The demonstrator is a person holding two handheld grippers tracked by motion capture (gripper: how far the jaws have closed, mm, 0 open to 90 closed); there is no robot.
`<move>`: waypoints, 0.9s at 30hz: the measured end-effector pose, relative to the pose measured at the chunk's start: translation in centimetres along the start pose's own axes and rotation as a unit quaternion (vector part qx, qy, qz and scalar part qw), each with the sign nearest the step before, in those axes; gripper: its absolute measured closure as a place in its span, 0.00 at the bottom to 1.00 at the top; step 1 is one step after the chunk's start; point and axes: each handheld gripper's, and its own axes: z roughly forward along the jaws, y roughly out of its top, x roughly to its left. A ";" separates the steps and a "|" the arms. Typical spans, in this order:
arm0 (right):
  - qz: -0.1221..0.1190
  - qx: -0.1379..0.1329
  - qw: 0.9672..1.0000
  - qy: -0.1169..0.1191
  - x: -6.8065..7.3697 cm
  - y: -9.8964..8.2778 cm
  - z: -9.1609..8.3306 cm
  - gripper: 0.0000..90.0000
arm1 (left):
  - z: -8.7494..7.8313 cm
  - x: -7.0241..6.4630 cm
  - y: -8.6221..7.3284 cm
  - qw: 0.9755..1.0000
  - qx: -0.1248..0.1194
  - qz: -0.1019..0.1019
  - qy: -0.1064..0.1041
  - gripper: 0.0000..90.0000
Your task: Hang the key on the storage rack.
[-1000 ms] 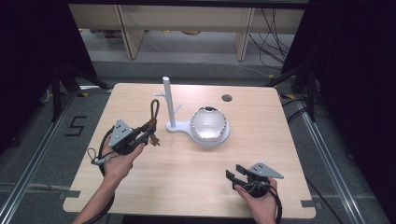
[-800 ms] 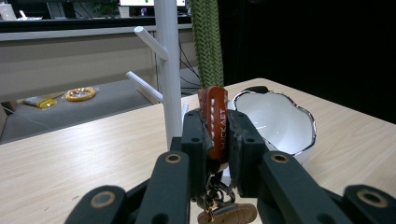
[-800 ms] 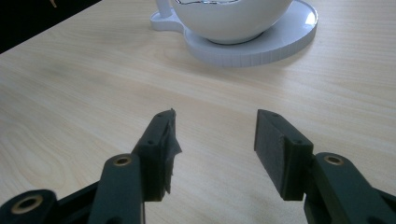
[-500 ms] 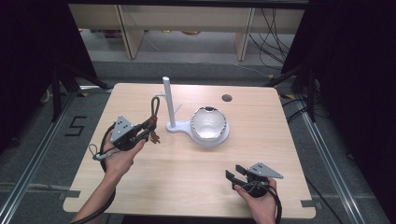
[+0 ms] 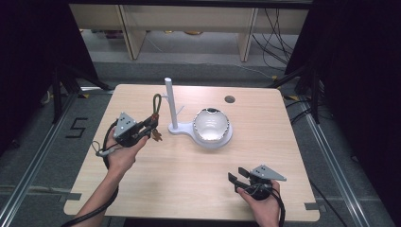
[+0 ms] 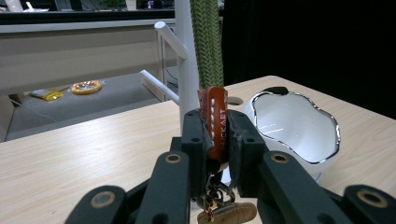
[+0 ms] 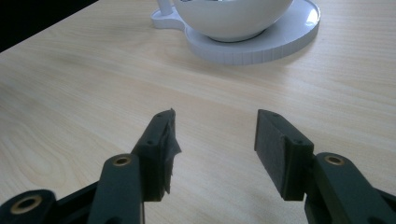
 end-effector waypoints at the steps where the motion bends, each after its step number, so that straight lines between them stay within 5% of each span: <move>1: 0.000 0.000 1.000 0.000 0.0 0.0 0.0 0.55 | 0.1 0.1 0.0 1.000 -0.001 -0.002 0.002 0.87; 13: 0.004 -0.001 1.000 0.009 0.1 -0.1 0.1 0.54 | 0.4 1.5 -0.6 0.999 0.011 -0.009 0.035 0.87; 17: -0.006 -0.007 1.000 0.013 -0.1 -0.1 0.3 0.54 | 0.4 1.6 -0.8 0.998 0.019 0.013 0.058 0.87; 27: 0.007 -0.004 1.000 0.008 0.2 -0.1 0.2 0.54 | 0.9 1.9 -0.9 0.995 0.033 0.010 0.090 0.86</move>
